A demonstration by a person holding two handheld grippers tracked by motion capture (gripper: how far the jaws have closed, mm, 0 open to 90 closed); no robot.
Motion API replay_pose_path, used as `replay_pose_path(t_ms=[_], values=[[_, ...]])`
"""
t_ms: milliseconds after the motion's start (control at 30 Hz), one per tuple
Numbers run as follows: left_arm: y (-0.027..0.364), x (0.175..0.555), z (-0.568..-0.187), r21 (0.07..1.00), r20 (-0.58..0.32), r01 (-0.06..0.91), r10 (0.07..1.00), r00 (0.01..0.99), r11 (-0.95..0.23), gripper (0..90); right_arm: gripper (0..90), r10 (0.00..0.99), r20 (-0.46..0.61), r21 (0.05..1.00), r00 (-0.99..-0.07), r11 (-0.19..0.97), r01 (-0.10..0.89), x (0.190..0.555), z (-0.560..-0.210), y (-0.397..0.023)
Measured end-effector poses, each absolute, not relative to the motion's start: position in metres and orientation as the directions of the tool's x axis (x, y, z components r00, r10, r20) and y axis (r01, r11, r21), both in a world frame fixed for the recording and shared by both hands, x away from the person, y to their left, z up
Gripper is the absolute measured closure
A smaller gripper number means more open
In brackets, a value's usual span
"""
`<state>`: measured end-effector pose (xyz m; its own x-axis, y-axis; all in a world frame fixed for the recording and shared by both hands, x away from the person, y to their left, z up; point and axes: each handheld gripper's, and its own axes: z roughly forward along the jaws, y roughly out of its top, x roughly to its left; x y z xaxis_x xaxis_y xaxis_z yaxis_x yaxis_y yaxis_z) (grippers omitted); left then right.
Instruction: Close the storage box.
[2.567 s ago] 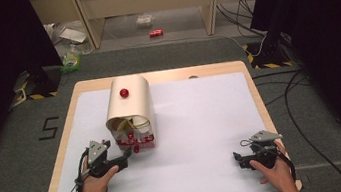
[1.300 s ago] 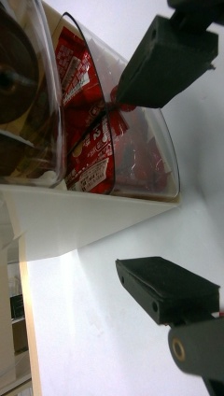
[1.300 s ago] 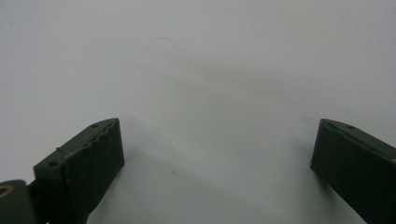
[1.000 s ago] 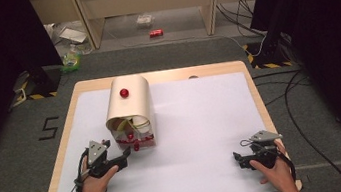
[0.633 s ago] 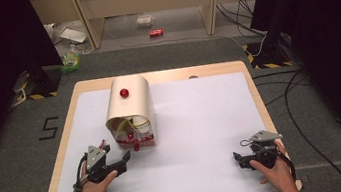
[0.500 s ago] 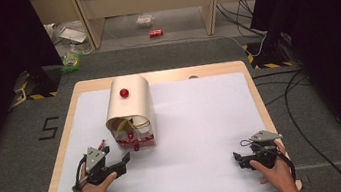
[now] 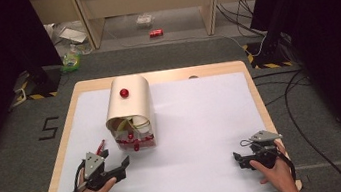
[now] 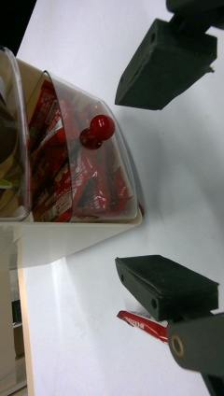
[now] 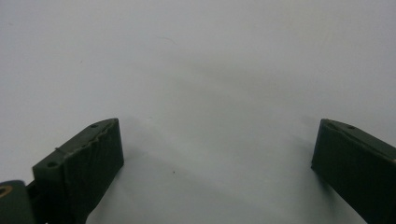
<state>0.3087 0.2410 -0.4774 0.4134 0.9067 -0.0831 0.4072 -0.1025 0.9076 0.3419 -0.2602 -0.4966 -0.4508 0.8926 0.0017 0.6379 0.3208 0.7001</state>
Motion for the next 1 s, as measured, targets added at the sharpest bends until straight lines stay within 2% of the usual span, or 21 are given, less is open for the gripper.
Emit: replay_pose_path(t_ms=[1000], values=[[0.235,0.285,-0.471,0.914,-0.078,0.387,0.887,0.455,-0.118,17.7,2.6,0.893,0.002,0.7,-0.451,0.321,0.638,0.342,-0.497,-0.26]])
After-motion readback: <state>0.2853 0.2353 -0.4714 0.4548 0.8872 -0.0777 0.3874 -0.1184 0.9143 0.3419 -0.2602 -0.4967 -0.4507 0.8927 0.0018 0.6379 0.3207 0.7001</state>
